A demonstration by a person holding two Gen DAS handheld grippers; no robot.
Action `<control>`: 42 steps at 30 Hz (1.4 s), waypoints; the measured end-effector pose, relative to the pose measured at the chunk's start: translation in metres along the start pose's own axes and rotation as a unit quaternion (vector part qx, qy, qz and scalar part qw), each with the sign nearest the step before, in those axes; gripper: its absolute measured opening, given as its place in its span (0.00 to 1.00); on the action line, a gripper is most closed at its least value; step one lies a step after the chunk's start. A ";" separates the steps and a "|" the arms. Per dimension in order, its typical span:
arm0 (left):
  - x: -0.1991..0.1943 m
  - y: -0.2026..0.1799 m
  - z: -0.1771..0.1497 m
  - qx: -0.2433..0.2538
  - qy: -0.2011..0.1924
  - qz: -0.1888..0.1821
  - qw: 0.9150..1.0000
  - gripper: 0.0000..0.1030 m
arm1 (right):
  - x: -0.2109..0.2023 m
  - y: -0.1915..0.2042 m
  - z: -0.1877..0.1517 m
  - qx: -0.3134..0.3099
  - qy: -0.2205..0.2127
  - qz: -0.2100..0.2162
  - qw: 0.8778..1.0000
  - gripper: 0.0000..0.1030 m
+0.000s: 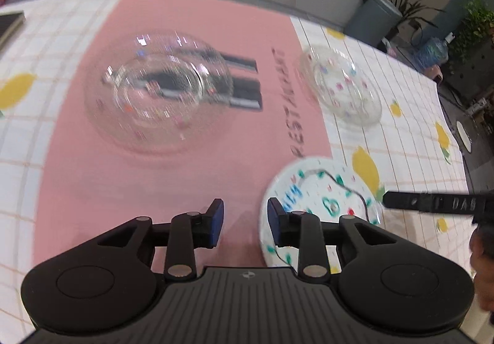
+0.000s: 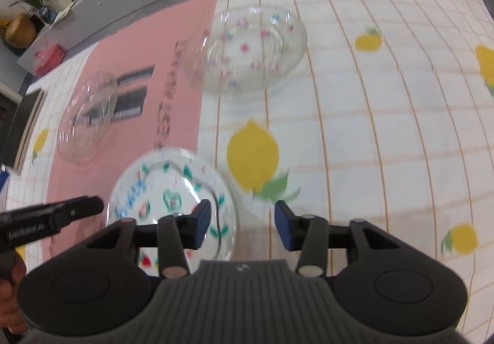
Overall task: Organize plates and bowls
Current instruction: 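Lift the white plate with both grippers and carry it toward the dotted glass plate, then move both open grippers to the rim of the dotted glass plate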
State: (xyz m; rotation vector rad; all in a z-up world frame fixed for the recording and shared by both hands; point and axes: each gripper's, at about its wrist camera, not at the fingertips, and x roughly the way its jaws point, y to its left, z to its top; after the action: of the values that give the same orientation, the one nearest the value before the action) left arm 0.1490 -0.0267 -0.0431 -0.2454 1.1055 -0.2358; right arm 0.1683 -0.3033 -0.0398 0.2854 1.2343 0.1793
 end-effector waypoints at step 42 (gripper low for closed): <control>0.103 -0.050 0.145 -0.003 0.029 -0.038 0.999 0.42 | 0.029 -0.092 0.091 0.218 -0.106 0.068 0.968 0.51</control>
State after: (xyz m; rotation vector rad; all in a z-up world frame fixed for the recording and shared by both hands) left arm 0.3205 -0.0947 -0.0525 -0.2873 1.1563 -0.3100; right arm 0.2619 -0.3936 -0.0670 0.7539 1.0308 -0.0087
